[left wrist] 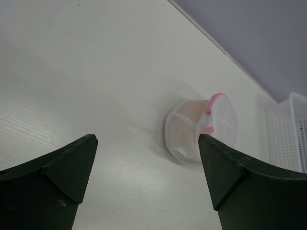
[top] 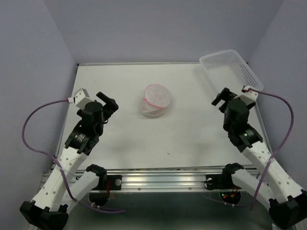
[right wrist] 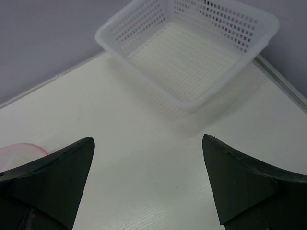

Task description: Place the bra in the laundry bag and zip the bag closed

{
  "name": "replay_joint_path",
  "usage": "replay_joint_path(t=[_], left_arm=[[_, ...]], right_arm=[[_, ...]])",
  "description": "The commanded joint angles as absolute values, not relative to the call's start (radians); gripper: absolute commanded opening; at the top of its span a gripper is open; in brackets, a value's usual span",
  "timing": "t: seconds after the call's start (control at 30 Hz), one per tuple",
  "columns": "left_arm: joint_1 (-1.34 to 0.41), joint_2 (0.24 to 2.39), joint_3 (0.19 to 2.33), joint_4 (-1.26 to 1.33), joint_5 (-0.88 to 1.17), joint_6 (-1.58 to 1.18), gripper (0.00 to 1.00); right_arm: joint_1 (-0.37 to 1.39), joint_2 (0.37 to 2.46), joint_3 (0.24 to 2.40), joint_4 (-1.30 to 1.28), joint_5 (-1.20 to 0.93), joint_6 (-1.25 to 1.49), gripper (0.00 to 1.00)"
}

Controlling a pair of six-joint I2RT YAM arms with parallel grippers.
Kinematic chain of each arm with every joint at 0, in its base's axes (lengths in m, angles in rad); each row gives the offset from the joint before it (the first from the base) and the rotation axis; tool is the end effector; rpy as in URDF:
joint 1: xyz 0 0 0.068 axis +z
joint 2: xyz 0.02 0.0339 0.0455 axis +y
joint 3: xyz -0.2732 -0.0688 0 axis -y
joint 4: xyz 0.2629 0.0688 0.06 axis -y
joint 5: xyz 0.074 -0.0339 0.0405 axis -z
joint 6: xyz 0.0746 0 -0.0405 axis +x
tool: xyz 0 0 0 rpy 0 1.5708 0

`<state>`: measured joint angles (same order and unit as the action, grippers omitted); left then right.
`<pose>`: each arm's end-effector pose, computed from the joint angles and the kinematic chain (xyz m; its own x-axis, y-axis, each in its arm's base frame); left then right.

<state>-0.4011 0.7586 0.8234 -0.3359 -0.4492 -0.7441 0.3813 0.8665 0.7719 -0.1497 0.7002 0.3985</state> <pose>0.2117 -0.0546 0.3405 -0.1587 -0.5954 -0.7876 -0.1916 0.8011 -0.5670 0.2385 0.0438 0.3249 -0.0922 0.2828 -0.9548 0.3597 0.9035 0.2329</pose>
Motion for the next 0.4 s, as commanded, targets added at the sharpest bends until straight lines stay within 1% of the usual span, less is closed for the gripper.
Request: replay_joint_path(t=[0.0, 0.17, 0.37], left_arm=[[-0.379, 0.729, 0.864, -0.376, -0.489, -0.793, 0.99], [-0.374, 0.747, 0.856, -0.362, -0.486, -0.813, 0.99], [-0.376, 0.765, 0.856, -0.364, -0.480, -0.795, 0.99]], right_arm=[[0.387, 0.735, 0.739, -0.153, 0.847, 0.434, 1.00], [0.387, 0.689, 0.724, -0.155, 0.859, 0.437, 1.00], [0.387, 0.681, 0.715, -0.156, 0.890, 0.434, 1.00]])
